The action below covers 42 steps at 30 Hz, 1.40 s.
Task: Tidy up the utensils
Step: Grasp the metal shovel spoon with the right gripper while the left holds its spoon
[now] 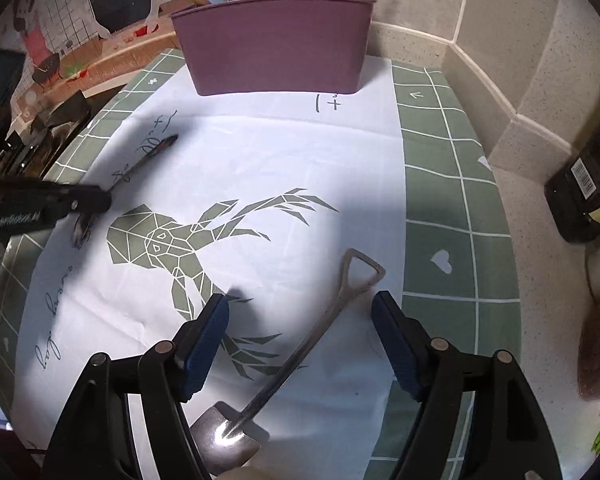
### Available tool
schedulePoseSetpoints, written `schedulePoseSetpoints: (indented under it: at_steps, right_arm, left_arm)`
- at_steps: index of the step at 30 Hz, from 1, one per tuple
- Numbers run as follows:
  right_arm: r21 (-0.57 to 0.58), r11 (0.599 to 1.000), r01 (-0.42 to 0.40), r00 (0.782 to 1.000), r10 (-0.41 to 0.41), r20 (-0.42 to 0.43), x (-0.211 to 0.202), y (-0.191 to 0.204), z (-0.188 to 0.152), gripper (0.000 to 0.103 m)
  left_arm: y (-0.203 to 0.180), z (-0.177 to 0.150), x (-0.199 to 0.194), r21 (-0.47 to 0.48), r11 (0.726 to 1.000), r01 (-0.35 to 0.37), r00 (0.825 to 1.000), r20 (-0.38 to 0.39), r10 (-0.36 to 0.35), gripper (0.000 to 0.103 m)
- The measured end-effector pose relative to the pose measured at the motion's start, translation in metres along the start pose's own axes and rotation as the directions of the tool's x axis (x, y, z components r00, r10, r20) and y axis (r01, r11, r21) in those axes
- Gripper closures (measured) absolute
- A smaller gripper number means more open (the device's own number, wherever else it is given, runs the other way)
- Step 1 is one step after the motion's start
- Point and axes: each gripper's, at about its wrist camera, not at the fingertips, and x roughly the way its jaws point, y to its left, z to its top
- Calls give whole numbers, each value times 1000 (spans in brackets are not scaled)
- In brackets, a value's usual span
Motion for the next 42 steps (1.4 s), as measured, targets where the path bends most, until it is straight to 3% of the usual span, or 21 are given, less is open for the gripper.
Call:
schedulePoseSetpoints:
  at_steps: [4,7,8,9,11,20,27,33,38,40,42]
  right_arm:
    - [26,999,27,1000,-27,13,3,1,5,36]
    - [18,999,30,999,-31,31,5,3,15,65]
    - [-1,1000,22,999,-22,35,5,6,19,84]
    - [-16,1000,14,999,-14,35,6,8,22,91]
    - [-36,999,-15,999,16,27,9,8,26,95]
    - [40,991,-125,991,123,58,-6,-31,25,97]
    - [111,980,-167,983,157,95,-16,-54,27,97]
    - [118,970,-213,973,200,119,-24,-56,34,97]
    - [84,970,-227,967,214,139,-36,-51,38,99]
    - [67,971,-228,965,216,146,-41,-47,41,99]
    - [41,975,-218,966,210,151,-45,-42,42,99]
  left_arm:
    - [9,-5,-5,-28,999,33,999,-2,-33,90]
    - [10,-3,-4,-28,998,48,999,-12,-48,89]
    - [8,0,-2,-14,999,46,999,-17,-46,89]
    - [7,3,-1,-6,999,44,999,-20,-44,89]
    - [2,9,3,19,999,33,999,-27,-33,89]
    - [-29,40,21,157,987,-25,998,-60,35,89]
    - [-25,54,26,135,991,20,995,-101,-6,93]
    - [-7,33,3,10,994,106,994,3,-106,94]
    - [-5,11,-36,-34,988,153,980,133,-147,94]
    - [-6,5,-50,-47,985,168,974,160,-158,103]
    - [-3,0,-57,-58,984,170,972,171,-158,103]
